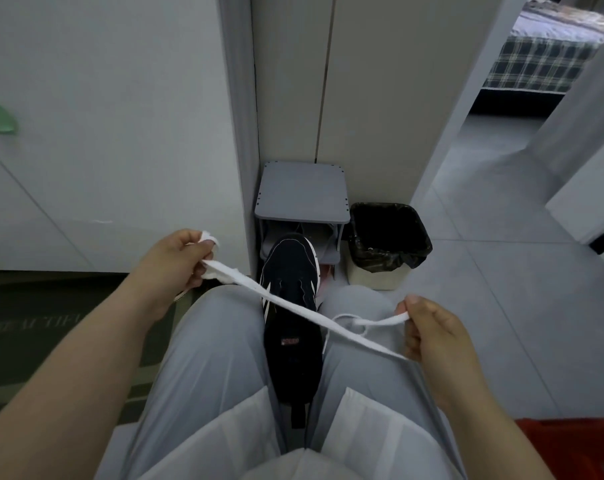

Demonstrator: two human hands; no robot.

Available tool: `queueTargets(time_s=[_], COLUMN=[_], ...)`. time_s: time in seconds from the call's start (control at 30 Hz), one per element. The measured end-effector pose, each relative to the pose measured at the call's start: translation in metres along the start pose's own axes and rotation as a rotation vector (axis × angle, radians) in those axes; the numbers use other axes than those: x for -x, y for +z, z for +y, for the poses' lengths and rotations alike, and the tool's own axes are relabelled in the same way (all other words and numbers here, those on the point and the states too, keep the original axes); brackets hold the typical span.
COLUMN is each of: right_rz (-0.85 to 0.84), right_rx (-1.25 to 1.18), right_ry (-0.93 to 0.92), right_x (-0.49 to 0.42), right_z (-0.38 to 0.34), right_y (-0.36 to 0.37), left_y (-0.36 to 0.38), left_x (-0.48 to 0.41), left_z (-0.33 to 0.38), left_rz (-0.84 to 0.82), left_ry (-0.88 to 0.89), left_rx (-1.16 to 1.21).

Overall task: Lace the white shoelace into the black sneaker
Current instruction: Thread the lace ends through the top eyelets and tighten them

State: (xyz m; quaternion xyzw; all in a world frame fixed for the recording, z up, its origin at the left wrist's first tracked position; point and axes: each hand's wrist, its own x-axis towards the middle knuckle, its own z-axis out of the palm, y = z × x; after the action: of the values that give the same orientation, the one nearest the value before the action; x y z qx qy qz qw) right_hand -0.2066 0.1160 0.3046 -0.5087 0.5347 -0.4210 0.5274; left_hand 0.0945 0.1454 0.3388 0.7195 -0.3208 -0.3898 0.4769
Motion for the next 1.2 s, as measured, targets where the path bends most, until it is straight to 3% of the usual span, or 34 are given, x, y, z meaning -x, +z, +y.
queueTargets(time_s=[0.13, 0.23, 0.37, 0.43, 0.53, 0.7, 0.77, 0.9, 1.0, 1.2], right_rz=[-0.065, -0.192, -0.199, -0.235, -0.245, -0.346, -0.359, -0.272, -0.329, -0.397], right_rx=[0.329, 0.563, 0.726, 0.769, 0.847, 1.124, 1.026, 0.576, 0.3, 0.416], right_ry=[-0.129, -0.158, -0.31, -0.333, -0.422, -0.398, -0.369, -0.189, -0.095, -0.167], right_x=[0.0, 0.002, 0.008, 0.011, 0.006, -0.008, -0.012, -0.017, -0.016, -0.017], right_z=[0.01, 0.01, 0.006, 0.001, 0.0, 0.002, 0.002, -0.008, -0.027, -0.033], right_y=[-0.001, -0.001, 0.006, 0.012, 0.025, 0.047, 0.046, 0.034, 0.032, 0.029], left_y=[0.0, 0.0, 0.005, 0.008, 0.016, 0.027, 0.028, 0.027, 0.031, 0.039], left_x=[-0.003, -0.001, 0.012, 0.02, 0.037, 0.047, 0.044, 0.036, 0.035, 0.037], left_z=[-0.005, -0.009, -0.006, -0.001, 0.016, 0.034, 0.038, 0.047, 0.059, 0.07], left_rz=[0.005, -0.126, -0.321, -0.401, -0.461, -0.368, -0.342, -0.261, -0.233, -0.263], left_ry=[0.094, 0.123, 0.144, 0.202, 0.285, 0.372, 0.34, 0.255, 0.28, 0.323], left_rx=[-0.364, -0.676, -0.843, -0.756, -0.437, -0.285, -0.236, -0.106, -0.065, -0.139])
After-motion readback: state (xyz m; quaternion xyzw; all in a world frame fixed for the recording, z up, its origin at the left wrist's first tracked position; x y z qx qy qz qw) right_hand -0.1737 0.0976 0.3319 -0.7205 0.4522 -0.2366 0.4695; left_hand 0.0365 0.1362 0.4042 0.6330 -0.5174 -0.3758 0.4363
